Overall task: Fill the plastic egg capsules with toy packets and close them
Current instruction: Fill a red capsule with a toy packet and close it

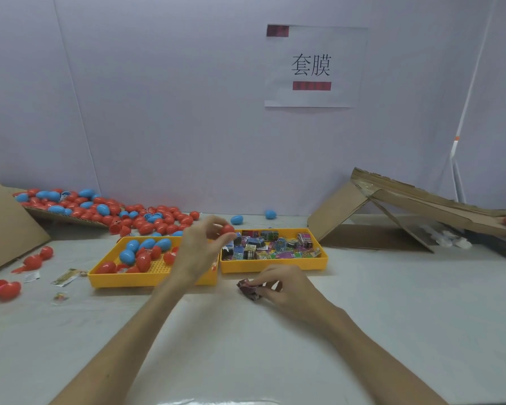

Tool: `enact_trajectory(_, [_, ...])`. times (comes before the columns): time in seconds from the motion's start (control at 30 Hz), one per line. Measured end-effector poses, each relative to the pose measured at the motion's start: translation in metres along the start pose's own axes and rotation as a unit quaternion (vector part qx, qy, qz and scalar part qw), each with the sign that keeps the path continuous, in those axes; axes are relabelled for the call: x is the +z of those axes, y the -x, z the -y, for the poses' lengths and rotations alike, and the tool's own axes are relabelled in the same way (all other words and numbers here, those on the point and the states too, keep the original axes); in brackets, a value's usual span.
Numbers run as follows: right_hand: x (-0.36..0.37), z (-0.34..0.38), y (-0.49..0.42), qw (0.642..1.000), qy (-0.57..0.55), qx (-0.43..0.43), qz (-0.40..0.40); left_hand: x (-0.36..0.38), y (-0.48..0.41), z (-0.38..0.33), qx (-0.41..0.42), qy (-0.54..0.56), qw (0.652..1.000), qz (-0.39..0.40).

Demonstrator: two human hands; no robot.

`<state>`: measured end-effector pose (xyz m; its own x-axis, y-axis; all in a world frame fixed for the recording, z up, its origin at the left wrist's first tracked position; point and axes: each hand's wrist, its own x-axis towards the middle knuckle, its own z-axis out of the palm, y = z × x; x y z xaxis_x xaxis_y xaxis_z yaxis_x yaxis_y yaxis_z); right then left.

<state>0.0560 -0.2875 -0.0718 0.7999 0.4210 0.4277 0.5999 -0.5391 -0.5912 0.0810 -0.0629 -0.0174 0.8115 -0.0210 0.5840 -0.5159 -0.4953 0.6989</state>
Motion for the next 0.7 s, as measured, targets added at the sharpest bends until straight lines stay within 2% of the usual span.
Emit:
enact_trajectory(0.07, [-0.001,0.0,0.0,1.0,-0.004,-0.003,-0.006,0.014,0.019,-0.012,-0.032,0.162,0.985,0.053])
enact_trajectory(0.13, [-0.002,0.0,0.0,1.0,-0.009,0.001,-0.006,0.023,0.031,-0.017,-0.102,0.278,0.951,0.087])
enact_trajectory(0.23, [-0.003,0.0,0.0,1.0,-0.008,0.009,0.009,0.025,0.037,-0.013,-0.145,0.313,0.931,0.118])
enact_trajectory(0.3, [-0.004,0.0,0.001,1.0,-0.02,0.017,0.01,0.024,0.039,-0.009,-0.121,0.266,0.95,0.111])
enact_trajectory(0.37, [-0.006,0.001,0.001,0.999,-0.028,0.027,0.006,0.024,0.04,-0.008,-0.077,0.173,0.977,0.093])
enact_trajectory(0.5, [-0.011,0.002,0.001,0.999,-0.034,0.039,0.012,0.028,0.044,-0.015,-0.044,0.102,0.988,0.105])
enact_trajectory(0.57, [-0.014,0.003,0.001,0.998,-0.049,0.047,0.008,0.028,0.044,-0.012,-0.031,0.03,0.988,0.145])
enact_trajectory(0.7, [-0.021,0.003,0.003,0.995,-0.07,0.064,0.006,0.026,0.047,0.003,-0.036,-0.058,0.961,0.269])
